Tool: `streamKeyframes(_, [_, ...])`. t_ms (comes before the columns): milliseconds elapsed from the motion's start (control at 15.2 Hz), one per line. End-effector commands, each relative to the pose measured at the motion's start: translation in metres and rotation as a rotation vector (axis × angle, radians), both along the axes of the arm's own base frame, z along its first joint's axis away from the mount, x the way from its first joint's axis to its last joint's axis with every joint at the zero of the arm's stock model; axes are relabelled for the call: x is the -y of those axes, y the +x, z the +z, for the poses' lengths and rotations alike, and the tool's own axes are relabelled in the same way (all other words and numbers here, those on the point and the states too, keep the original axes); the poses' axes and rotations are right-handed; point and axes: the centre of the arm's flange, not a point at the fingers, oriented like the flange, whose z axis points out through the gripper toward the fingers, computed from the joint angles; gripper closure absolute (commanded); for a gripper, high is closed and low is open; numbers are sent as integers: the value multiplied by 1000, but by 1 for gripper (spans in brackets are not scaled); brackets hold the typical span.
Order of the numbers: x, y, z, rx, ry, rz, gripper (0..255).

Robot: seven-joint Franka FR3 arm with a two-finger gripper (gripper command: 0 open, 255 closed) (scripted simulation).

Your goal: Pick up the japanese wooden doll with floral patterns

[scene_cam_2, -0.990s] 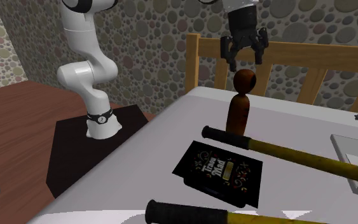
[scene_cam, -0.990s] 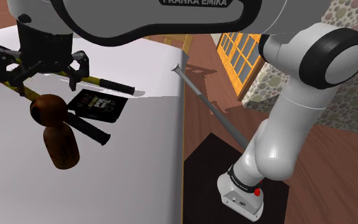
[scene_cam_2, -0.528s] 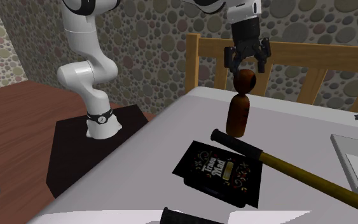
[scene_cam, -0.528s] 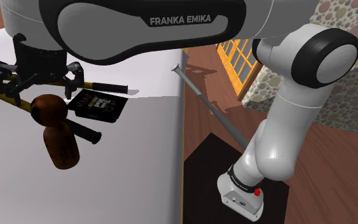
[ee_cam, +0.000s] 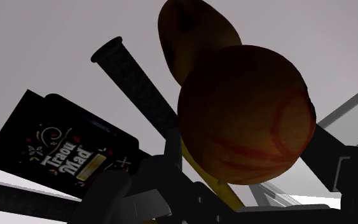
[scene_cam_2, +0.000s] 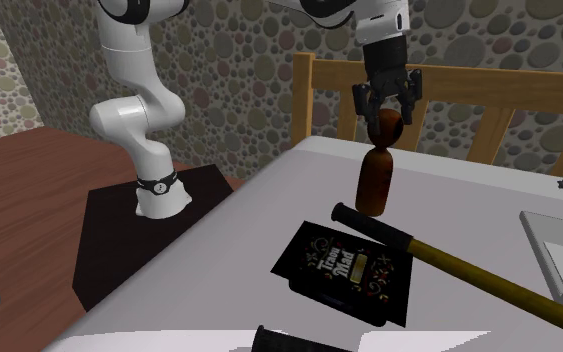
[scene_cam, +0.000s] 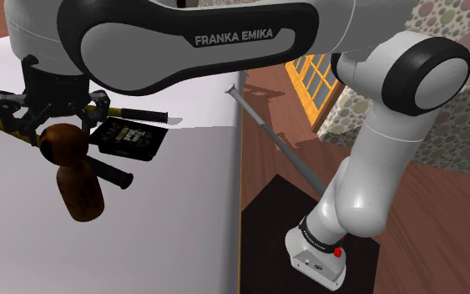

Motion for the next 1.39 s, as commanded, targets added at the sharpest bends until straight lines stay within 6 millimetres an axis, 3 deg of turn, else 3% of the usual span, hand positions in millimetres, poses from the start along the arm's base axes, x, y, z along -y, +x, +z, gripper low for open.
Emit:
streamKeyframes(0, [0, 0, -1, -2, -1, 1, 255])
streamKeyframes(264, [0, -1, -1, -2, -1, 1, 255])
streamKeyframes(1320, [0, -1, 79, -2, -1, 1, 255])
